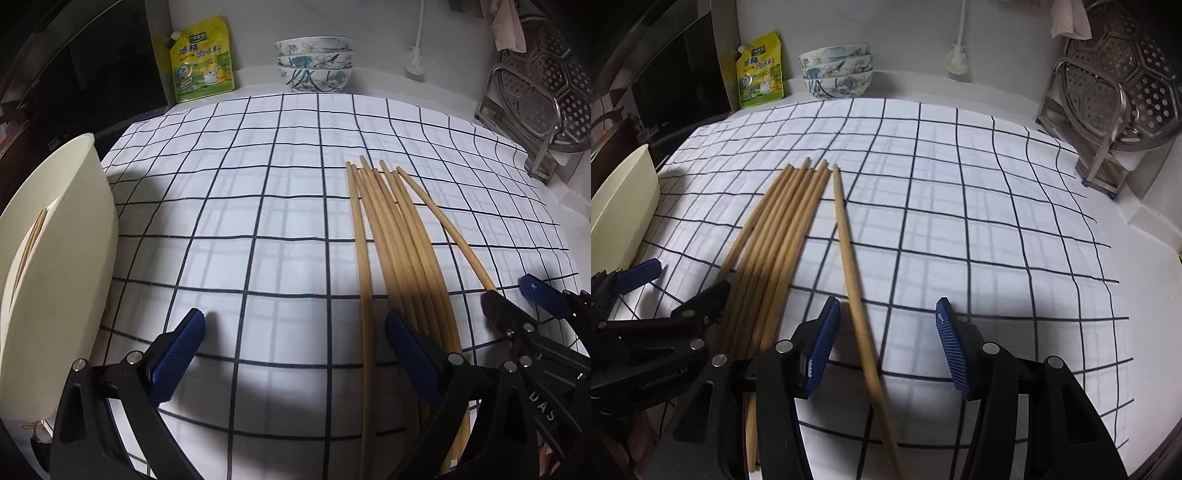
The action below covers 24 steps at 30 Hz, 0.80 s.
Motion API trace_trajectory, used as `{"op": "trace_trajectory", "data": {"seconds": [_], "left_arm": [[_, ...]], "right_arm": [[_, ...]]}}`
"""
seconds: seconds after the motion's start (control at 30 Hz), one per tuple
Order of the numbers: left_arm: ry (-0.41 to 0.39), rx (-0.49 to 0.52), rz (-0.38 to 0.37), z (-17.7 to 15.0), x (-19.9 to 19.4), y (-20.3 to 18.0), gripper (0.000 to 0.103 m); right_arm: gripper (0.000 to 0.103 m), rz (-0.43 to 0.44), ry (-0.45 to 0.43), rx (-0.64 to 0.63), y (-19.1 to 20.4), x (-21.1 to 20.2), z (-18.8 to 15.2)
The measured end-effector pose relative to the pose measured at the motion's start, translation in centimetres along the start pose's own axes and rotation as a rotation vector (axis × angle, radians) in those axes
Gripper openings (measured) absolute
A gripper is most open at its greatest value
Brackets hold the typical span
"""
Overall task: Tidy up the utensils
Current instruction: 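Close the left tool on a chopstick while the right tool grasps another, then carry both chopsticks into the cream basin and open both tools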
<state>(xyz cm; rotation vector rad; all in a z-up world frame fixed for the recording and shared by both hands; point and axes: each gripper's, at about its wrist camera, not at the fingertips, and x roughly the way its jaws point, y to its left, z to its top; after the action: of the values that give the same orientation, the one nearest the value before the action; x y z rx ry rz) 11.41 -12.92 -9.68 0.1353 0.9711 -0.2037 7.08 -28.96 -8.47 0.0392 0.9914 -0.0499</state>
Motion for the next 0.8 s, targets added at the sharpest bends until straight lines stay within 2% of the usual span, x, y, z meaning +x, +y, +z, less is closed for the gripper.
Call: {"op": "trace_trajectory", "data": {"seconds": [0.07, 0.13, 0.17, 0.2, 0.23, 0.27, 0.33, 0.57, 0.8], "left_arm": [[-0.009, 0.004, -0.013, 0.0, -0.2, -0.1, 0.084], [-0.020, 0.008, -0.034, -0.1, -0.5, -0.3, 0.064], [-0.023, 0.014, -0.037, -0.1, -0.7, -0.5, 0.059], [-0.026, 0.019, -0.046, -0.2, -0.9, -0.7, 0.046], [-0.027, 0.022, -0.052, -0.2, -1.0, -0.8, 0.034], [-0.026, 0.021, -0.062, -0.3, -1.1, -0.8, 0.029], [-0.025, 0.014, -0.075, -0.4, -1.3, -0.7, 0.010], [-0.004, -0.026, -0.143, -0.9, -2.1, 0.7, 0.008], [-0.057, -0.060, -0.157, -0.9, -5.3, 3.1, 0.008]], "right_arm": [[0.042, 0.018, -0.006, -0.024, 0.4, -0.1, 0.0], [0.030, 0.031, -0.009, -0.038, 0.8, -0.2, 0.0], [0.025, 0.035, -0.012, -0.044, 1.0, -0.2, 0.0], [0.011, 0.034, -0.012, -0.044, 1.0, -0.2, 0.0], [0.007, 0.038, -0.012, -0.039, 0.9, -0.2, 0.0], [0.006, 0.048, -0.013, -0.026, 0.7, -0.3, 0.0], [0.006, 0.074, -0.014, 0.003, 0.2, -0.4, -0.1], [0.006, 0.143, -0.050, 0.083, -0.7, -1.8, -0.2], [0.006, 0.196, -0.110, 0.133, 0.3, -4.7, -0.2]]}}
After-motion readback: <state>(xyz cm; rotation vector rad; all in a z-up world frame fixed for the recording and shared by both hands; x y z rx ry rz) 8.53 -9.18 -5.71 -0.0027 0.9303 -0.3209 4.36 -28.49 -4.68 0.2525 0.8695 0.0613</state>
